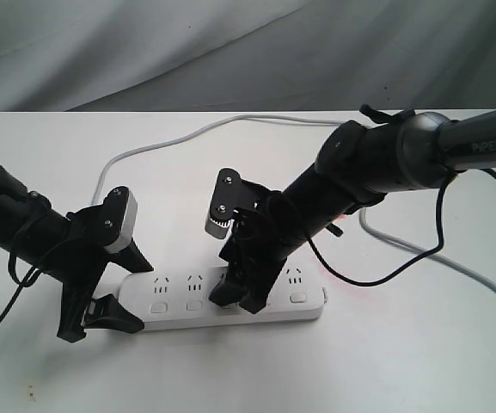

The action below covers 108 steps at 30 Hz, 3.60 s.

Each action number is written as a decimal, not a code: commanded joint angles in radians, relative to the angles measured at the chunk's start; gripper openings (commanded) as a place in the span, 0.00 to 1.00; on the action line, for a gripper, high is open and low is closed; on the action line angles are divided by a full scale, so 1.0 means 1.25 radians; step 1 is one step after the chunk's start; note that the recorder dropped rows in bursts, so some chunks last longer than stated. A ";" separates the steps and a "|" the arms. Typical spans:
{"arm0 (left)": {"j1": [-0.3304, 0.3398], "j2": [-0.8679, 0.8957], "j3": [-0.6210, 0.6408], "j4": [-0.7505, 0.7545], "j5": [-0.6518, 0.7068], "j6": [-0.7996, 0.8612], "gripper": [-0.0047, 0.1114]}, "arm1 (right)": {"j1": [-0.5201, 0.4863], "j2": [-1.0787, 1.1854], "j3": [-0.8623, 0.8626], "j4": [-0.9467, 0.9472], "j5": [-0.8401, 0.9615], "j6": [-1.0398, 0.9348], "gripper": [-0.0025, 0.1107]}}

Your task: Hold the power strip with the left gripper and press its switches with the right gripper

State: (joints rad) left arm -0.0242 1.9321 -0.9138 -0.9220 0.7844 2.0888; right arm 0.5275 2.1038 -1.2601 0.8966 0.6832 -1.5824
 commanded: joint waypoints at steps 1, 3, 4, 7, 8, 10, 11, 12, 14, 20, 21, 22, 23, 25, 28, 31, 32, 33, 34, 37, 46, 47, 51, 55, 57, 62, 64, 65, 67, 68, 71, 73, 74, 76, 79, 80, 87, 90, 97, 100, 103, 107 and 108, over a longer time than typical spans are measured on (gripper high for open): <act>-0.003 -0.001 -0.004 -0.002 0.004 0.004 0.41 | 0.001 0.026 0.006 -0.053 -0.037 0.009 0.58; -0.003 -0.001 -0.004 -0.002 0.004 0.004 0.41 | -0.001 0.026 0.006 -0.092 -0.040 0.041 0.58; -0.003 -0.001 -0.004 -0.002 0.004 0.004 0.41 | -0.004 0.026 0.006 -0.111 -0.040 0.058 0.58; -0.003 -0.001 -0.004 -0.002 0.004 0.004 0.41 | -0.010 0.026 0.006 -0.148 -0.044 0.096 0.58; -0.003 -0.001 -0.004 -0.002 0.004 0.004 0.41 | -0.013 0.026 0.006 -0.148 -0.044 0.096 0.58; -0.003 -0.001 -0.004 -0.002 0.004 0.004 0.41 | -0.014 0.026 0.006 -0.150 -0.044 0.100 0.58; -0.003 -0.001 -0.004 -0.002 0.004 0.004 0.41 | -0.014 0.026 0.006 -0.154 -0.044 0.103 0.58; -0.003 -0.001 -0.004 -0.002 0.004 0.004 0.41 | -0.014 0.026 0.006 -0.159 -0.042 0.107 0.58; -0.003 -0.001 -0.004 -0.002 0.004 0.004 0.41 | -0.014 0.026 0.006 -0.159 -0.042 0.107 0.58; -0.003 -0.001 -0.004 -0.002 0.004 0.004 0.41 | -0.014 0.026 0.006 -0.223 -0.042 0.125 0.58; -0.003 -0.001 -0.004 -0.002 0.004 0.004 0.41 | -0.014 0.026 0.006 -0.231 -0.043 0.127 0.58; -0.003 -0.001 -0.004 -0.002 0.004 0.004 0.41 | -0.014 0.026 0.006 -0.236 -0.043 0.127 0.58; -0.003 -0.001 -0.004 -0.002 0.004 0.004 0.41 | -0.014 0.026 0.006 -0.241 -0.043 0.127 0.58; -0.003 -0.001 -0.004 -0.002 0.004 0.004 0.41 | -0.014 0.026 0.006 -0.241 -0.043 0.138 0.58; -0.003 -0.001 -0.004 -0.002 0.004 0.004 0.41 | -0.014 0.021 0.006 -0.209 -0.042 0.141 0.58; -0.003 -0.001 -0.004 -0.002 0.004 0.004 0.41 | -0.014 -0.007 0.006 -0.160 -0.040 0.141 0.58; -0.003 -0.001 -0.004 -0.002 0.004 0.004 0.41 | -0.013 -0.027 0.006 -0.139 -0.040 0.141 0.58; -0.003 -0.001 -0.004 -0.002 0.004 0.004 0.41 | -0.013 -0.042 0.006 -0.127 -0.040 0.141 0.58; -0.003 -0.001 -0.004 -0.002 0.004 0.004 0.41 | -0.013 -0.059 0.006 -0.115 -0.040 0.141 0.58; -0.003 -0.001 -0.004 -0.002 0.004 0.004 0.41 | -0.014 -0.121 0.006 -0.101 -0.040 0.141 0.58; -0.003 -0.001 -0.004 -0.002 0.004 0.004 0.41 | -0.014 -0.184 0.006 -0.150 -0.030 0.216 0.58; -0.003 -0.001 -0.004 -0.002 0.004 0.004 0.41 | -0.014 -0.178 0.006 -0.180 -0.017 0.213 0.58; -0.003 -0.001 -0.004 -0.002 0.004 0.004 0.41 | -0.014 -0.156 0.006 -0.228 0.010 0.211 0.58; -0.003 -0.001 -0.004 -0.002 0.004 0.004 0.41 | -0.014 -0.135 0.006 -0.224 0.035 0.159 0.58; -0.003 -0.001 -0.004 -0.002 0.004 0.004 0.41 | -0.014 -0.122 0.006 -0.212 0.039 0.140 0.58; -0.003 -0.001 -0.004 -0.002 0.004 0.004 0.41 | -0.014 -0.101 0.006 -0.160 0.049 0.081 0.58; -0.003 -0.001 -0.004 -0.002 0.004 0.004 0.41 | -0.014 -0.099 0.006 -0.152 0.049 0.069 0.58; -0.003 -0.001 -0.004 -0.002 0.004 0.004 0.41 | -0.016 -0.098 0.006 -0.152 0.046 0.065 0.58; -0.003 -0.001 -0.004 -0.002 0.004 0.004 0.41 | -0.023 -0.098 0.006 -0.146 0.053 0.055 0.58; -0.003 -0.001 -0.004 -0.002 0.004 0.004 0.41 | -0.033 -0.098 0.006 -0.138 0.059 0.051 0.58; -0.003 -0.001 -0.004 -0.002 0.004 0.004 0.41 | -0.077 -0.098 0.006 -0.061 0.115 -0.010 0.58; -0.003 -0.001 -0.004 -0.002 0.004 0.004 0.41 | -0.105 -0.098 0.006 -0.004 0.165 -0.060 0.58; -0.003 -0.001 -0.004 -0.002 0.004 0.004 0.41 | -0.115 -0.098 0.006 0.022 0.184 -0.079 0.58; -0.003 -0.001 -0.004 -0.002 0.004 0.004 0.41 | -0.118 -0.098 0.006 0.027 0.190 -0.086 0.58; -0.003 -0.001 -0.004 -0.002 0.004 0.004 0.41 | -0.114 -0.098 0.017 0.020 0.180 -0.092 0.58; -0.003 -0.001 -0.004 -0.002 0.004 0.004 0.41 | -0.114 -0.098 0.027 0.024 0.167 -0.096 0.58; -0.003 -0.001 -0.004 -0.008 0.004 0.004 0.41 | -0.114 -0.098 0.085 0.111 0.101 -0.184 0.58; -0.003 -0.001 -0.004 -0.008 0.004 0.004 0.41 | -0.114 -0.098 0.085 0.111 0.091 -0.184 0.58; -0.003 -0.001 -0.004 -0.008 0.004 0.004 0.41 | -0.114 -0.069 0.085 0.104 0.085 -0.184 0.58; -0.003 -0.001 -0.004 -0.008 0.004 0.004 0.41 | -0.114 -0.053 0.085 0.104 0.084 -0.184 0.58; -0.003 -0.001 -0.004 -0.008 0.004 0.004 0.41 | -0.114 -0.049 0.085 0.098 0.084 -0.184 0.58; -0.003 -0.001 -0.004 -0.008 0.004 0.004 0.41 | -0.114 -0.049 0.085 0.099 0.064 -0.184 0.58; -0.003 -0.001 -0.004 -0.008 0.004 0.004 0.41 | -0.114 -0.049 0.085 0.096 0.060 -0.184 0.58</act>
State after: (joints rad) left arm -0.0242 1.9321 -0.9138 -0.9255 0.7844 2.0888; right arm 0.3847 2.0436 -1.1577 1.0191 0.7781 -1.8067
